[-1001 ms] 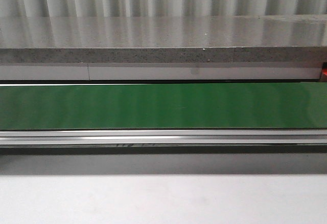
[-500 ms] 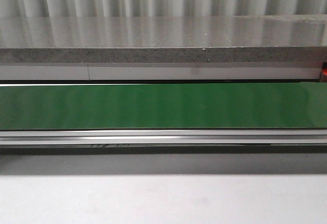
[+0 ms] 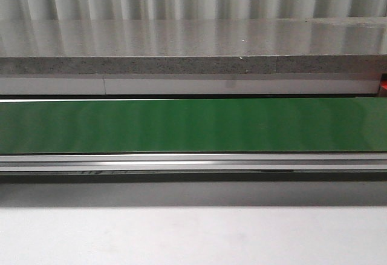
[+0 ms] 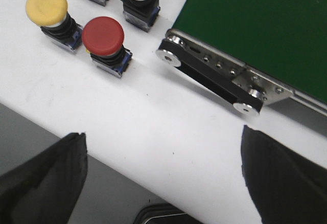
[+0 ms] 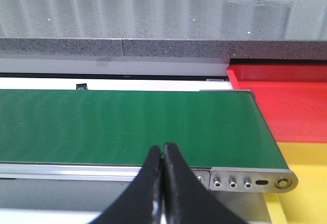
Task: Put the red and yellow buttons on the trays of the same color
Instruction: 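Move the left gripper down toward the red and yellow buttons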
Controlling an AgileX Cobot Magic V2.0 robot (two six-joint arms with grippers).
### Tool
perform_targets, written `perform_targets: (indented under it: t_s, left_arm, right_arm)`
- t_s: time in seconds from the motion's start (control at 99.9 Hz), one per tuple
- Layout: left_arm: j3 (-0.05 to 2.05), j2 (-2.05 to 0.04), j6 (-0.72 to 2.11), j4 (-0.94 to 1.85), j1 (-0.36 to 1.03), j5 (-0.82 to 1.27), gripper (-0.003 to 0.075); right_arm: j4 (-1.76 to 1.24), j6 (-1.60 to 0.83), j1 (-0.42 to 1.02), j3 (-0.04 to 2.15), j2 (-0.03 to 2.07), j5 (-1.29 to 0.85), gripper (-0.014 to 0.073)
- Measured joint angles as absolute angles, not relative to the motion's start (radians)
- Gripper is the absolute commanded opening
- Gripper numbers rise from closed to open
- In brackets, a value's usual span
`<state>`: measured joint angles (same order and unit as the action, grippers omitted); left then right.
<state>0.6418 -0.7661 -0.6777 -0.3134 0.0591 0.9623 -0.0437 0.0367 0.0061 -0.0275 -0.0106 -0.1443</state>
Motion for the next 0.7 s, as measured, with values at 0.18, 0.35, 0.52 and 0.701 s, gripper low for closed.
perform_targets:
  t_s: [0.18,0.35,0.52,0.701]
  left_arm:
    - [0.642,-0.888,-0.731,-0.347,-0.009,0.892,0.0588]
    - [0.642,-1.004,-0.738,-0.335,-0.152,0.824,0.0588]
    - [0.642,-1.085,-0.699,-0.293,-0.258,0.739,0.0587]
    - [0.642,-1.171,-0.668,-0.280,-0.311,0.670,0.0588]
  right_arm:
    - [-0.044,0.037,0.006,-0.028,-0.011,-0.144,-0.0067]
    - [-0.044,0.037,0.006,-0.028,-0.011,-0.144,-0.0067]
    - [-0.044,0.037,0.006,-0.028,-0.011,-0.144,-0.0067]
    - [-0.044,0.037,0.006,-0.028,-0.011,-0.144,-0.0067]
